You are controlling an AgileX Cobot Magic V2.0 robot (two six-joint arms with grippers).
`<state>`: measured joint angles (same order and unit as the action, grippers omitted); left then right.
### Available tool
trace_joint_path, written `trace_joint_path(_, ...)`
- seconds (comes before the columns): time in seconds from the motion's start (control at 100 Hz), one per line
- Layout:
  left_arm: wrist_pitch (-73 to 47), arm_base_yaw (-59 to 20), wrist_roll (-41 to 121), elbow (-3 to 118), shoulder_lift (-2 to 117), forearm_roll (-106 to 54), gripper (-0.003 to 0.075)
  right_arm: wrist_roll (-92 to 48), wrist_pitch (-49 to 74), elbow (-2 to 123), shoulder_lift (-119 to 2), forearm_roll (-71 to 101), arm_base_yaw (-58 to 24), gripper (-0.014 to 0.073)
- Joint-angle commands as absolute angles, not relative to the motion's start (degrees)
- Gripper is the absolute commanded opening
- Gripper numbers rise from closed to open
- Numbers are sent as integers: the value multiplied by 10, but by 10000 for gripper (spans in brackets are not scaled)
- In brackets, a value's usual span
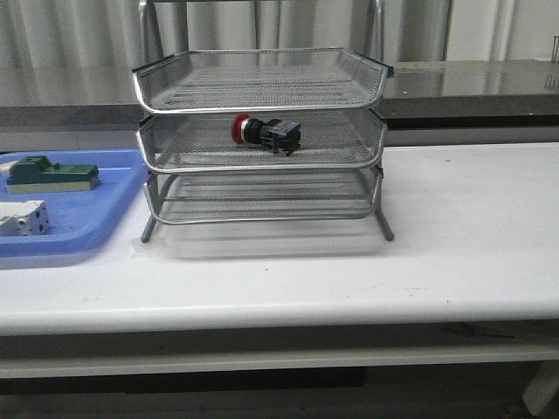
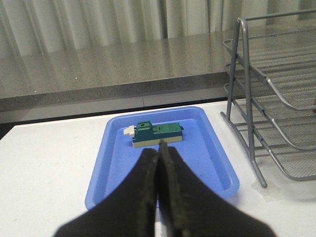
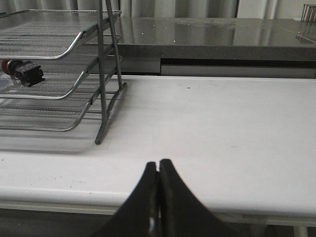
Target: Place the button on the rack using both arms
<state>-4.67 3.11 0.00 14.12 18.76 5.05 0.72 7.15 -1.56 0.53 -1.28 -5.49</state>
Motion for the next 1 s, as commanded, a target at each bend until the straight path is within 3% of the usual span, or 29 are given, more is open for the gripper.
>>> trace_joint_path(0.0,30,28,-72,131,175,108,-20,7,19,-6,15,-9,-53,-60)
trace_joint_path(0.54,54,28,-71,-27,39,11,-20,7,19,-6,15,-9,-53,-60)
trace_joint_path(0.99,40,28,-27,-27,-4,10,-20,7,20,-6,15,-9,-53,-60)
